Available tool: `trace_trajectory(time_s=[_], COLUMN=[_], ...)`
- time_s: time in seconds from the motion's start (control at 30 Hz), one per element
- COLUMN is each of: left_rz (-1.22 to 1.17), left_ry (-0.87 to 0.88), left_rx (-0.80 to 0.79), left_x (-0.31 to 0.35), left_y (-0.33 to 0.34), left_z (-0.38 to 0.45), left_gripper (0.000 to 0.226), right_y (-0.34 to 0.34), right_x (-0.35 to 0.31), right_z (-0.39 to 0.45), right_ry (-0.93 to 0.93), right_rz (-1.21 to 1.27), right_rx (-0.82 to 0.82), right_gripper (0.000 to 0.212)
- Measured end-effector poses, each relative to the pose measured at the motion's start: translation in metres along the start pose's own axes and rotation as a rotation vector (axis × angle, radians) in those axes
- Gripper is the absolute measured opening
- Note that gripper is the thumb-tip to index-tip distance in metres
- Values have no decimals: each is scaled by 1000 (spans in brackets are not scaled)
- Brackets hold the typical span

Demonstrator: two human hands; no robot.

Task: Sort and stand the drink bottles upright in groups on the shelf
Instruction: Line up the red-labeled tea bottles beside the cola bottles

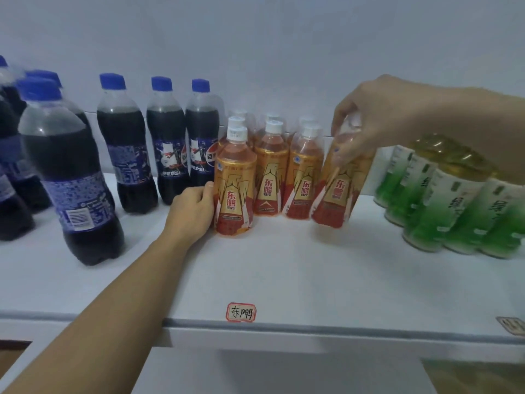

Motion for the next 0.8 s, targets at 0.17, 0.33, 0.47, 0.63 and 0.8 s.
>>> trace_trajectory(time_s=[0.17,0.33,0.47,0.63,0.8], left_rz=[17,-8,-30,-89,-89], left_ry=[8,28,45,31,17], left_rx=[41,25,4,-10,-42], left_x=[0,0,-2,-5,-4], left_y=[-1,-1,-1,-2,-1], left_z=[-3,-4,-1,1,2], left_gripper=[62,63,61,62,64], right_y=[17,41,48,50,57], right_x=[-54,-86,-97,-92,-90], right_z=[-1,13,26,27,24], right_ry=[-121,-186,-170,-115,-62], right_rz=[58,73,81,84,153], right_rx=[30,93,110,154,226], right_gripper=[65,57,62,65,67])
Point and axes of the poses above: each hand's wrist, its own z-axis towards the middle knuckle, its own y-axis out of the palm, x = y × z, the point moved 4 cm from there along z, towards the middle knuckle, and after that the axes turned 8 degrees about z, right-handed, at the moved point
